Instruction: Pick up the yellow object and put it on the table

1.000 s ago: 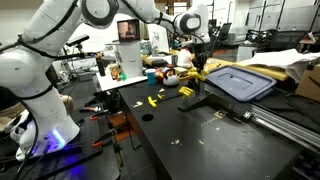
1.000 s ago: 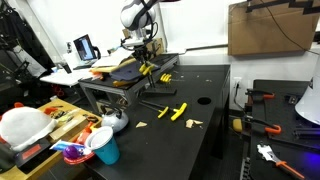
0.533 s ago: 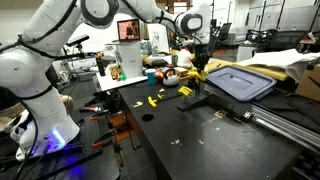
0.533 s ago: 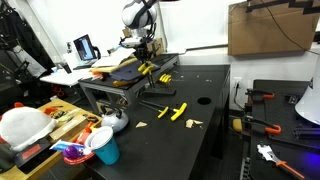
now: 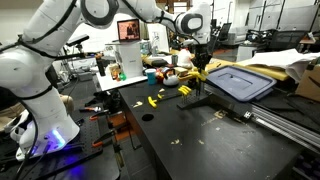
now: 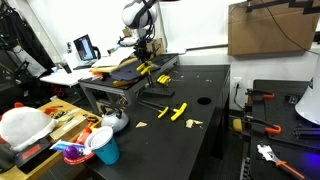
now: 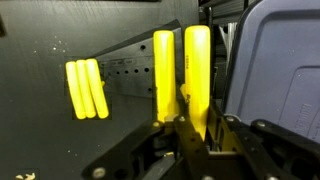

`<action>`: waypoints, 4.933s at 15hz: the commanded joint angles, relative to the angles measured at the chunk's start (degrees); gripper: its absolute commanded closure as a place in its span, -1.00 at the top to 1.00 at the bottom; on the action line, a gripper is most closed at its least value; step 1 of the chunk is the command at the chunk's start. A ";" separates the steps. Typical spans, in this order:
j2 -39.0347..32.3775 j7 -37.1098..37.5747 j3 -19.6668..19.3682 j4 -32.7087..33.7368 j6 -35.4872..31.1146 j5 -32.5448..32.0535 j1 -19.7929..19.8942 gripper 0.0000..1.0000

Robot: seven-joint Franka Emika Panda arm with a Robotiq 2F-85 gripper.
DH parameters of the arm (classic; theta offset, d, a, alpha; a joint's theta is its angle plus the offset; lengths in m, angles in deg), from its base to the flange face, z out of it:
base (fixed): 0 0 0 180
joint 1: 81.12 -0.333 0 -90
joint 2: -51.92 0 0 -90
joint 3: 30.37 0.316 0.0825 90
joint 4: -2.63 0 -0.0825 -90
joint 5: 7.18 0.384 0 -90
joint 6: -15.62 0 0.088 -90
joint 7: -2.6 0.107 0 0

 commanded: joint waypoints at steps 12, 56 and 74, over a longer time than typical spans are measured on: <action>2.73 -17.52 2.12 -0.34 6.28 3.10 2.48 -0.88; 9.36 -25.47 1.26 -10.59 -2.48 1.44 0.86 -0.88; 12.94 -14.22 0.39 -10.47 -1.91 0.81 -0.35 -0.88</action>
